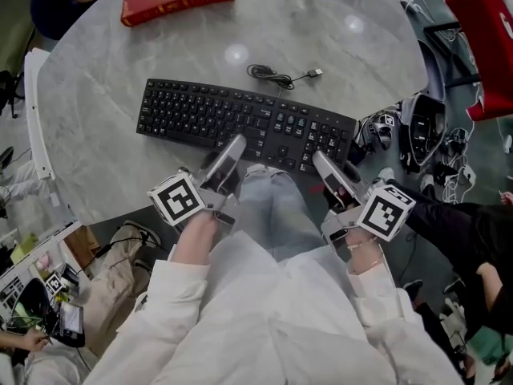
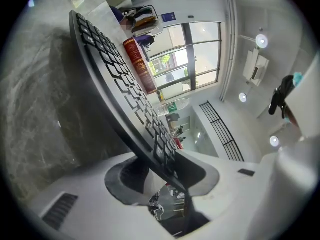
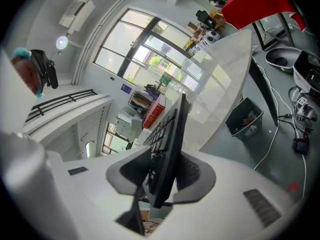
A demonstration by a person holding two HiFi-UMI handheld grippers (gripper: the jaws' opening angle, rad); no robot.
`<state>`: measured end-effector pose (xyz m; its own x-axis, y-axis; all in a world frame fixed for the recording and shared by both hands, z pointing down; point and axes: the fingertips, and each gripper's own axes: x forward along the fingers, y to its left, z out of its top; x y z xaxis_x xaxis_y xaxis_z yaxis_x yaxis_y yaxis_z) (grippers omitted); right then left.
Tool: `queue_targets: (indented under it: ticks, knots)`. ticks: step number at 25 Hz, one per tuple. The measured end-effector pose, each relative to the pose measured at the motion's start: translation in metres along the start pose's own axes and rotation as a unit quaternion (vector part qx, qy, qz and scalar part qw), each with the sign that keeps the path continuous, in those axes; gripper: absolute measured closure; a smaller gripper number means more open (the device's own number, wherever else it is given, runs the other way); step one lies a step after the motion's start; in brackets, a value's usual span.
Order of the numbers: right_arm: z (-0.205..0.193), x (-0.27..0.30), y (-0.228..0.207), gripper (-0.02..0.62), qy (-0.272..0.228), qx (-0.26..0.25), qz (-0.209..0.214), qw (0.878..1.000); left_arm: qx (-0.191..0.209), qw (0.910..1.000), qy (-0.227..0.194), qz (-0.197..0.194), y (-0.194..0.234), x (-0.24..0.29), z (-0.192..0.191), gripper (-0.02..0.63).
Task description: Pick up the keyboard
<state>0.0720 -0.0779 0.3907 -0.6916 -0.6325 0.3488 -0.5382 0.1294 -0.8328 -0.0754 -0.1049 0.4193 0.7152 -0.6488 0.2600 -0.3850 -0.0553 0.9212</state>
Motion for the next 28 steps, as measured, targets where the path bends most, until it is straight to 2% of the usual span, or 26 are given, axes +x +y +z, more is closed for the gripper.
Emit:
queue_targets:
  ticks: [12, 17, 21, 26, 28]
  knots:
    - [0.010, -0.004, 0.017, 0.462, -0.013, -0.022, 0.027, 0.999, 0.077, 0.9967, -0.025, -0.012, -0.027, -0.008, 0.018, 0.440]
    - [0.011, -0.007, 0.020, 0.462, -0.024, -0.031, 0.036, 0.999, 0.094, 0.9948, -0.028, -0.029, -0.034, -0.012, 0.018, 0.440]
    - [-0.007, -0.001, -0.013, 0.462, -0.027, -0.062, 0.041, 0.997, 0.096, 0.9934, -0.042, -0.048, 0.003, -0.001, -0.005, 0.440]
    - [-0.042, 0.034, -0.105, 0.462, -0.032, -0.110, 0.034, 0.993, 0.096, 0.9890, -0.065, -0.092, 0.102, 0.039, -0.038, 0.440]
    - [-0.055, 0.046, -0.126, 0.462, -0.033, -0.122, 0.032, 0.991, 0.096, 0.9877, -0.069, -0.102, 0.130, 0.044, -0.045, 0.440]
